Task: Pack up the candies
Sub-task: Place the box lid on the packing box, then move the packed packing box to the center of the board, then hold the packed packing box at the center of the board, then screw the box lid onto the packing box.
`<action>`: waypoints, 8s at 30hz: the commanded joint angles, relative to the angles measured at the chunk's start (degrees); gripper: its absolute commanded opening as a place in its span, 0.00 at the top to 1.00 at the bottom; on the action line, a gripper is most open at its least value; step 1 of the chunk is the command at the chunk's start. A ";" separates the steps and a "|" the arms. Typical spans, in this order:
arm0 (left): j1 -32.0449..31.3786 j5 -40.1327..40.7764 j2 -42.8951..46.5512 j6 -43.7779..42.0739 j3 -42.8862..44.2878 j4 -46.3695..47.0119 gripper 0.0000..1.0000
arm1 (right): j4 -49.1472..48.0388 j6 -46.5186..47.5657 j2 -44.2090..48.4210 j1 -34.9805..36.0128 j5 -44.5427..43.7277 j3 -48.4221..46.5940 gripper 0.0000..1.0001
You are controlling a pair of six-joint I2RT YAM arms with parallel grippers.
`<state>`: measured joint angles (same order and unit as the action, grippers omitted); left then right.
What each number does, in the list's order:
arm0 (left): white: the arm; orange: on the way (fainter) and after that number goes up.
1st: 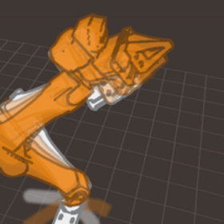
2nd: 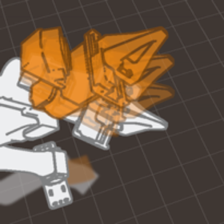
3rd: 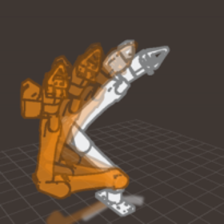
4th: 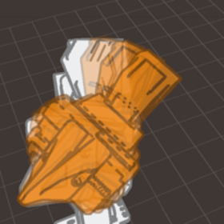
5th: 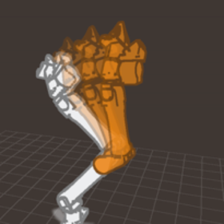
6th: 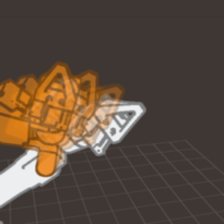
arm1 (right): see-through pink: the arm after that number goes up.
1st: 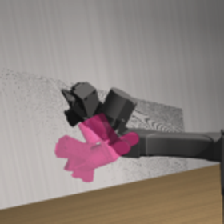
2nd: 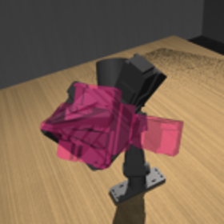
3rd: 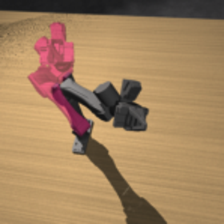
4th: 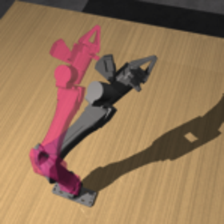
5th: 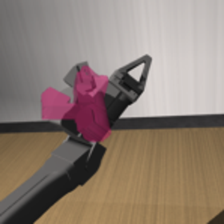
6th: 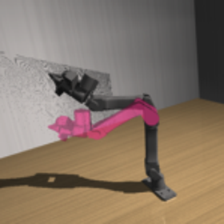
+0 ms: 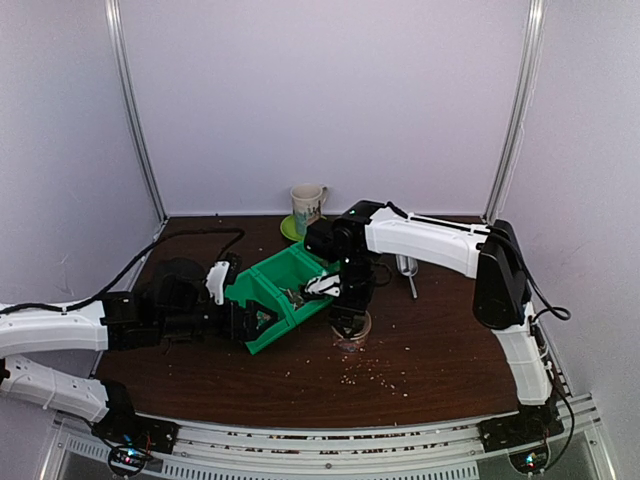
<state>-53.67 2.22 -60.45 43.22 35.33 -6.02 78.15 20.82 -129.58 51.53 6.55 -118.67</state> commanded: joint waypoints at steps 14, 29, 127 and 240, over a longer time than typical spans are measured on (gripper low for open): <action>0.32 -3.28 -3.76 -0.24 0.95 4.09 0.02 | -5.64 -0.41 9.58 -0.50 2.01 6.77 0.01; -0.37 -14.03 -21.53 -2.86 13.30 8.90 0.02 | -39.42 -17.50 38.44 -5.81 3.85 43.17 0.01; -3.55 -26.24 -73.87 -47.52 25.46 64.03 0.06 | -48.21 -19.92 70.85 -13.36 -3.71 68.02 0.01; -4.26 -28.29 -81.92 -48.10 37.00 55.62 0.14 | -57.46 -30.69 54.72 -19.71 19.08 79.07 0.91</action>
<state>-57.98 -29.50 -139.41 -3.11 71.94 54.78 19.84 -9.02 -75.83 31.62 24.10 -41.17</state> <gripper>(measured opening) 0.864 0.096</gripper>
